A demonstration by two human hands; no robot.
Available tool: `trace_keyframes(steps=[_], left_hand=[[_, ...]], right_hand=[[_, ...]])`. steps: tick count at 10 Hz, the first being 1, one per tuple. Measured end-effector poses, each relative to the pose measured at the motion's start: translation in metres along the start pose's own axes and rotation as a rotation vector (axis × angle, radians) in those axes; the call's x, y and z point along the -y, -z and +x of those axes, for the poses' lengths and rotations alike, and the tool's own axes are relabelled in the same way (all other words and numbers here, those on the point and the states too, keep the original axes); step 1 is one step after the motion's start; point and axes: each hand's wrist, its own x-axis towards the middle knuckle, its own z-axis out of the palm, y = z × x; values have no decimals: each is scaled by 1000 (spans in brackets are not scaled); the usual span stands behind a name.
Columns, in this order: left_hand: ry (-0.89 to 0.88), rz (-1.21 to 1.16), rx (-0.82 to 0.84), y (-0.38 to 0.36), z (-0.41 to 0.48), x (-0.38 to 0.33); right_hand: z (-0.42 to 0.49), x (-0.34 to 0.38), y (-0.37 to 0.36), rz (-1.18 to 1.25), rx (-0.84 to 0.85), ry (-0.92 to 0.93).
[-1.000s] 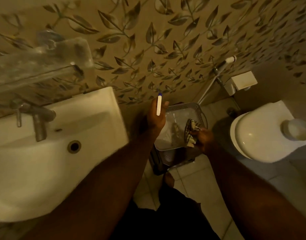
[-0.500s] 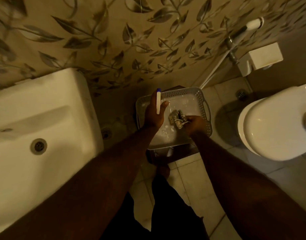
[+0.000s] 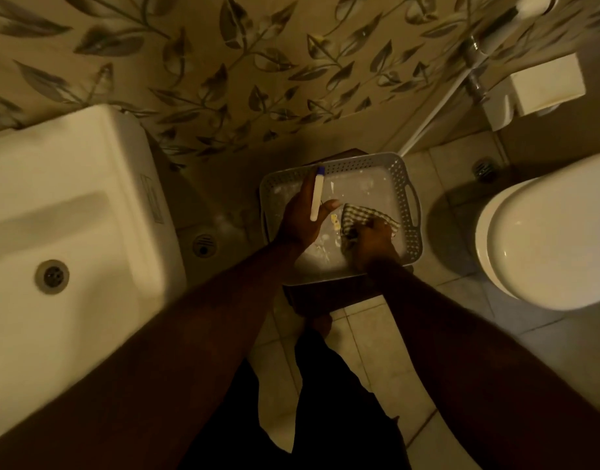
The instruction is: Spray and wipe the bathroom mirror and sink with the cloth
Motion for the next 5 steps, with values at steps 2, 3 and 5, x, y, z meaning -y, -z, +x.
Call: trace_keyframes(steps=[2, 3, 5], left_hand=[[61, 59, -8, 7, -13, 14], [94, 138, -44, 8, -16, 14], [71, 270, -51, 27, -36, 1]], right_hand=[[-17, 3, -4, -63, -87, 27], [-24, 1, -4, -110, -136, 93], [-42, -1, -2, -108, -252, 143]])
